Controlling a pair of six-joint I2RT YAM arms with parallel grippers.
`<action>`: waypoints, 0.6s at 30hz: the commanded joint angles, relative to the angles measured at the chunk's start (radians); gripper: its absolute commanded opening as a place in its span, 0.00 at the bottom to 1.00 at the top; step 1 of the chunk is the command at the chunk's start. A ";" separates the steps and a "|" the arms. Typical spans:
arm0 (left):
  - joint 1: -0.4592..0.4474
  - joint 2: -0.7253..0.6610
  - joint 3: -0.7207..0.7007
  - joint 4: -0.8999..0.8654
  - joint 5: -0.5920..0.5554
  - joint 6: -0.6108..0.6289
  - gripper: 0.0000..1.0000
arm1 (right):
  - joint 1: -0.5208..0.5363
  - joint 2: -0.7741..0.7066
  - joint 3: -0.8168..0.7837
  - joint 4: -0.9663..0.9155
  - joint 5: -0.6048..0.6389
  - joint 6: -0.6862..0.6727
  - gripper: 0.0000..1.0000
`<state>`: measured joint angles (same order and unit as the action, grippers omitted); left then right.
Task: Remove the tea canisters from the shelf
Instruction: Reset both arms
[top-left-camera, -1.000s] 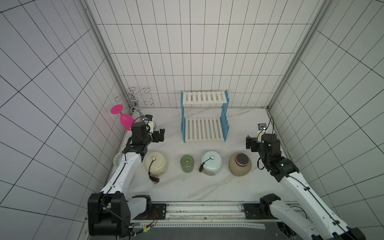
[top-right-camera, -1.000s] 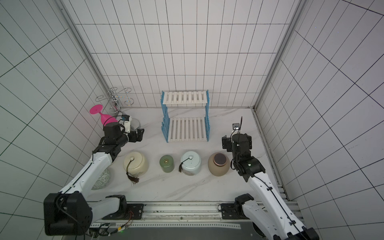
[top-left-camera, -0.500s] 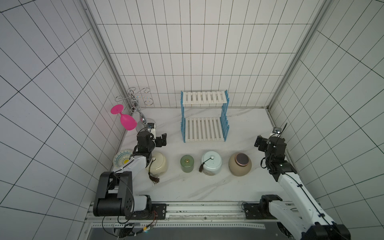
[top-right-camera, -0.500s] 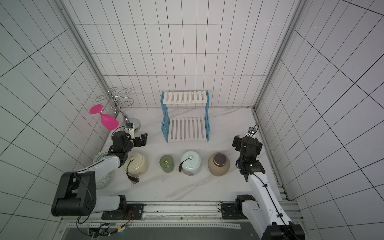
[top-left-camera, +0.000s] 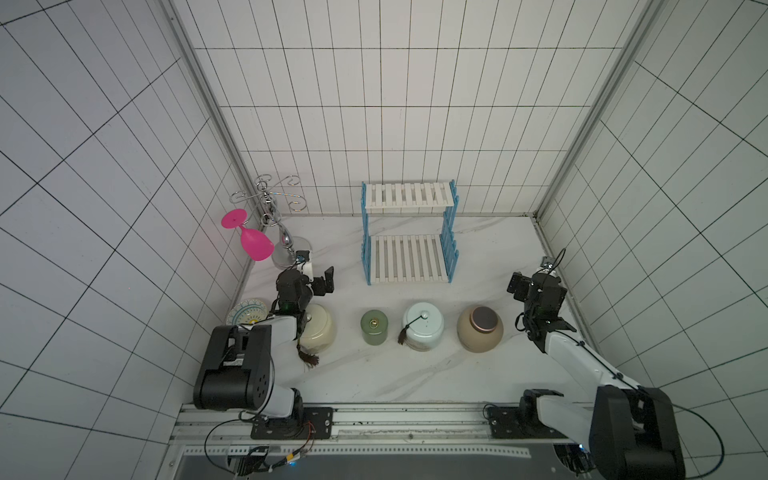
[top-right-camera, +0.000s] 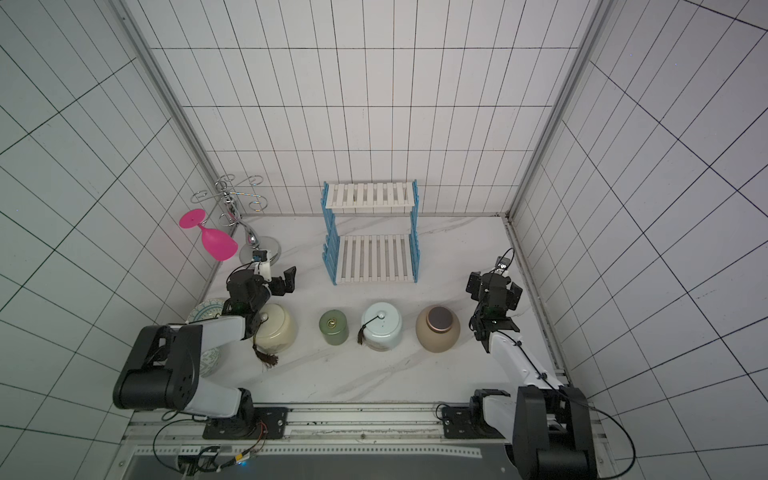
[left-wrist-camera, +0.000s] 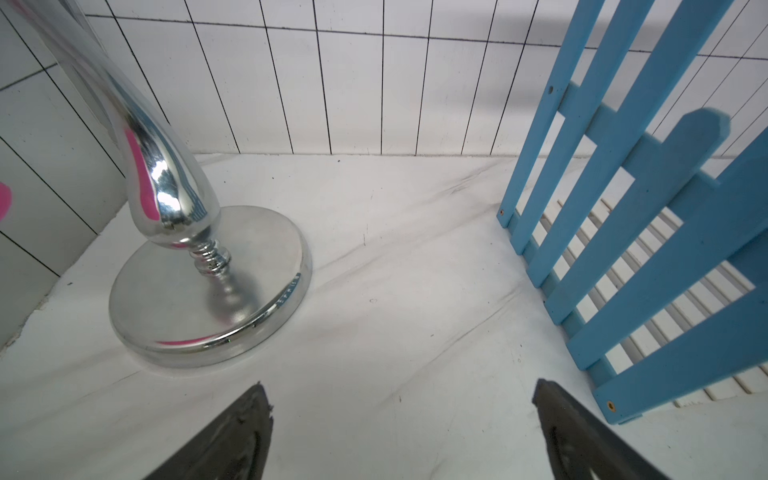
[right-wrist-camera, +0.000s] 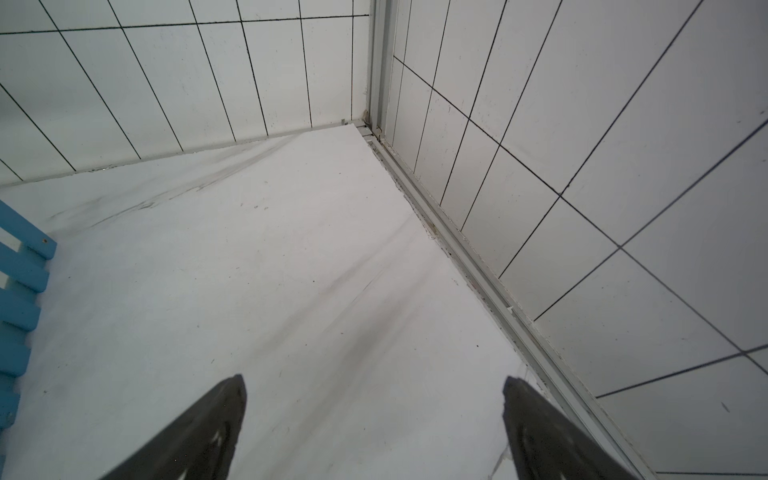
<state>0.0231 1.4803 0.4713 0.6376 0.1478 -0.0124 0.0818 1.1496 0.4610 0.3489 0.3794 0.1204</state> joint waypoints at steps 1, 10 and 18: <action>0.015 0.043 -0.039 0.133 -0.049 -0.026 0.99 | -0.016 0.058 -0.010 0.111 0.012 -0.004 0.99; 0.010 0.077 -0.017 0.118 -0.214 -0.088 0.99 | -0.026 0.191 -0.005 0.244 -0.007 -0.026 1.00; 0.008 0.082 -0.022 0.136 -0.222 -0.086 0.99 | -0.031 0.228 -0.004 0.274 -0.024 -0.039 1.00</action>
<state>0.0341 1.5539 0.4355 0.7921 -0.0494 -0.0895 0.0647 1.3708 0.4610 0.5808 0.3683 0.0937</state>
